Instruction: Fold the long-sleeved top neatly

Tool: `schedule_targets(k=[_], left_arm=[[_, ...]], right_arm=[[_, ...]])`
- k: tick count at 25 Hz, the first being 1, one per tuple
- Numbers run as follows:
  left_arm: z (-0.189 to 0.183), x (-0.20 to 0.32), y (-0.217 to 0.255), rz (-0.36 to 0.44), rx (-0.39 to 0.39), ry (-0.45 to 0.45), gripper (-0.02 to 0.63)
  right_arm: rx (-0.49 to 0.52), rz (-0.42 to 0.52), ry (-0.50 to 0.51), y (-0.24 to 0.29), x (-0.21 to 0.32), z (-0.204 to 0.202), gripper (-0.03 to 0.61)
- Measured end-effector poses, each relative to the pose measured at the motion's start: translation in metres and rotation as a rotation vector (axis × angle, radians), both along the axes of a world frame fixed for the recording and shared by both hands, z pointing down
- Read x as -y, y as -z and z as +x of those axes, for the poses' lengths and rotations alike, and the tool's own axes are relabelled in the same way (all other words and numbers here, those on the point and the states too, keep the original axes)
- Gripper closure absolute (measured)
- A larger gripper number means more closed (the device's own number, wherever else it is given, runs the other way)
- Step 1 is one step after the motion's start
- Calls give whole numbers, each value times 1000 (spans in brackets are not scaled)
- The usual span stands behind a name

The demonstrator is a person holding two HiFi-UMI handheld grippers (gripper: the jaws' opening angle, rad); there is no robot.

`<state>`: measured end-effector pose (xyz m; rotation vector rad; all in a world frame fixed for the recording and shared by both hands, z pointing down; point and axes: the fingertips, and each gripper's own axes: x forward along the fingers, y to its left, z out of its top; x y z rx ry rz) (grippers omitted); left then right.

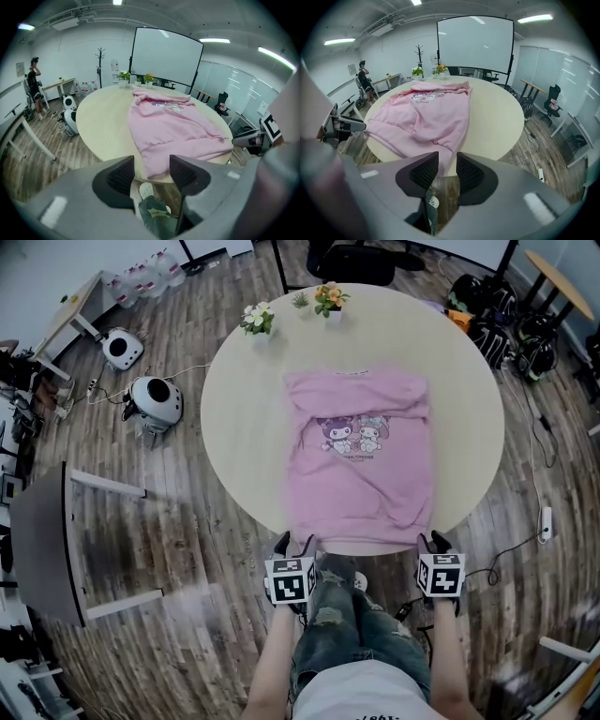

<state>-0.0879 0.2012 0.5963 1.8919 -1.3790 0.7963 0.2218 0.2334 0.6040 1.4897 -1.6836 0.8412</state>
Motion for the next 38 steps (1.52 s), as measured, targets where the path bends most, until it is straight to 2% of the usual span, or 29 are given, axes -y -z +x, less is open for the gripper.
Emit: schedule_targets(k=[5,9,15,21,25,32,38], left_arm=[[1,-6,-10,-45,5,-8,407],[0,-9,-15,-49,15,-7,444],[4,-7,-17,-63,51,-32,464],[16,-8,-17,-61,36,-63,569],[15,-12,-16,-49,54,-82,575],[5,-33,-13,-85,57,-114,575],[0,-57,-9,-98,90,-147,575]], right_arm=[[8,-24,4,-10,-6,-5,434],[27,-38,-1,-18,-8,-8,440],[63,-30,5,-21,-6,-11,481],[96,-23,-5,-21,-7,-16,525],[94,-36,11,-19,-14,-15,528],[89,-62,58,-14,-40,-14,528],[65,-100,103,-9,-59,-18,528]])
